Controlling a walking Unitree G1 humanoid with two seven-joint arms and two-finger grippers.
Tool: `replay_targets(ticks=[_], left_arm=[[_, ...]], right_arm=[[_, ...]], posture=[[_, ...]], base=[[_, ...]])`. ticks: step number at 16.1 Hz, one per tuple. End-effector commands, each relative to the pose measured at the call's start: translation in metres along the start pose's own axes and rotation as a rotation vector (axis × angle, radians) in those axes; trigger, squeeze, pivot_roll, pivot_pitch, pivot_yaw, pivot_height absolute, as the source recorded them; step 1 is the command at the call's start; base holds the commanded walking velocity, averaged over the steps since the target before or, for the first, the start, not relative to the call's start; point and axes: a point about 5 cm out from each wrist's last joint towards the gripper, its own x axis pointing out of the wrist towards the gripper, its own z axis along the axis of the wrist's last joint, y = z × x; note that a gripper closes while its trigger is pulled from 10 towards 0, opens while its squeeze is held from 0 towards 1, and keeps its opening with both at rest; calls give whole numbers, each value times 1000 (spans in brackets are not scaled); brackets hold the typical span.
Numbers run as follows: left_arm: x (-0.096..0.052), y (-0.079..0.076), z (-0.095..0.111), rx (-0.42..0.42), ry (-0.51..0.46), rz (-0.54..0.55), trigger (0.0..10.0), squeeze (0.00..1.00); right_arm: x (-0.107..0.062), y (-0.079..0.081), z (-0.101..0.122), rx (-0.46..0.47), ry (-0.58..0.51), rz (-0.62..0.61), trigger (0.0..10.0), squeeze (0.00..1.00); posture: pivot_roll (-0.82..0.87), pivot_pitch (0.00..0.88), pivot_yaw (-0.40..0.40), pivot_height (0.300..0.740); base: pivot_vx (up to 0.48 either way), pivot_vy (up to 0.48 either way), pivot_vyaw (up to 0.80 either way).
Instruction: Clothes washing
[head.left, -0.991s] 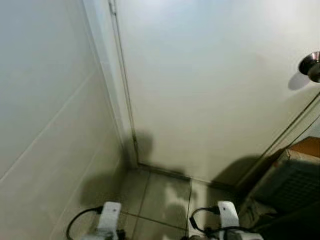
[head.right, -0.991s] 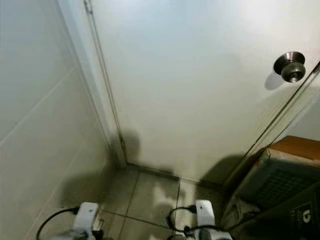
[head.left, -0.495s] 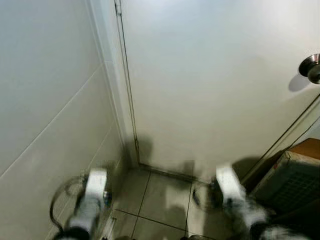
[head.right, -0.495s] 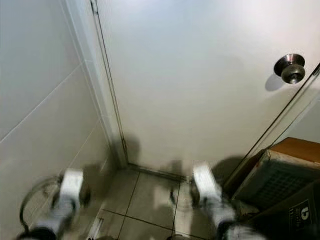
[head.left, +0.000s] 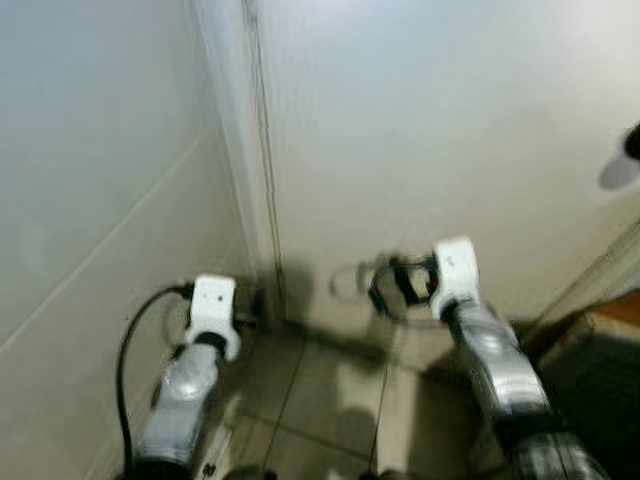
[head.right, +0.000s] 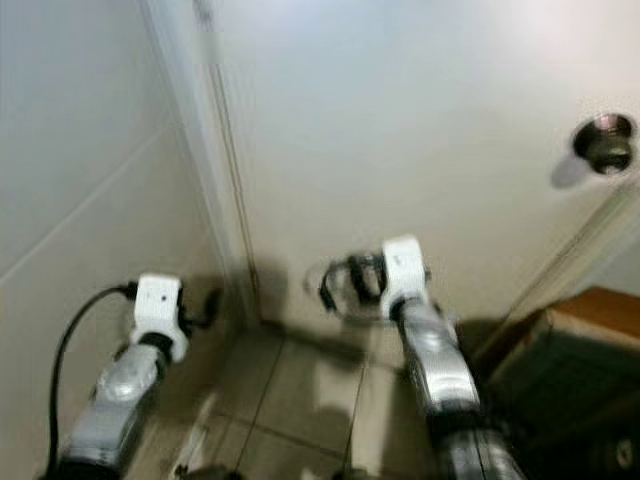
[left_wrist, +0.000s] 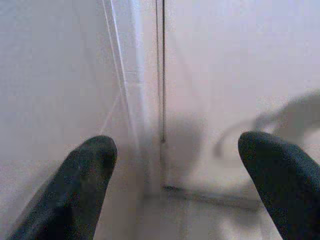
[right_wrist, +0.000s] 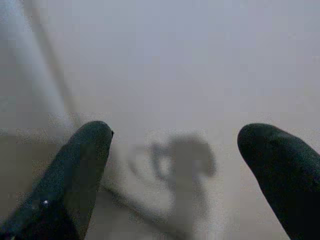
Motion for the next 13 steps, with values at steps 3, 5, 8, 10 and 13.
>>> replay_targets(ticks=[3,5,8,10,13], left_arm=[[-26,4,20,18,-51,9,10000,0],[-41,2,20,31,-45,9,10000,0],[-47,1,19,161,-14,17,10000,0],[-47,-5,27,182,-45,4,10000,0],[-48,-7,30,227,-28,16,10000,0]], right_arm=[[-48,0,15,-27,-110,-26,10000,0],[-70,-8,11,6,-99,-146,10000,0],[-75,-6,-3,71,31,-145,10000,0],[-70,-4,2,37,40,-138,10000,0],[-71,-7,-3,63,110,-136,10000,0]], posture=[[-6,0,-7,719],[-28,0,25,719],[-30,0,27,719],[-33,0,8,719],[-23,0,-23,719]], base=[[0,0,0],[0,0,0],[0,0,0],[0,0,0],[0,320,-669]])
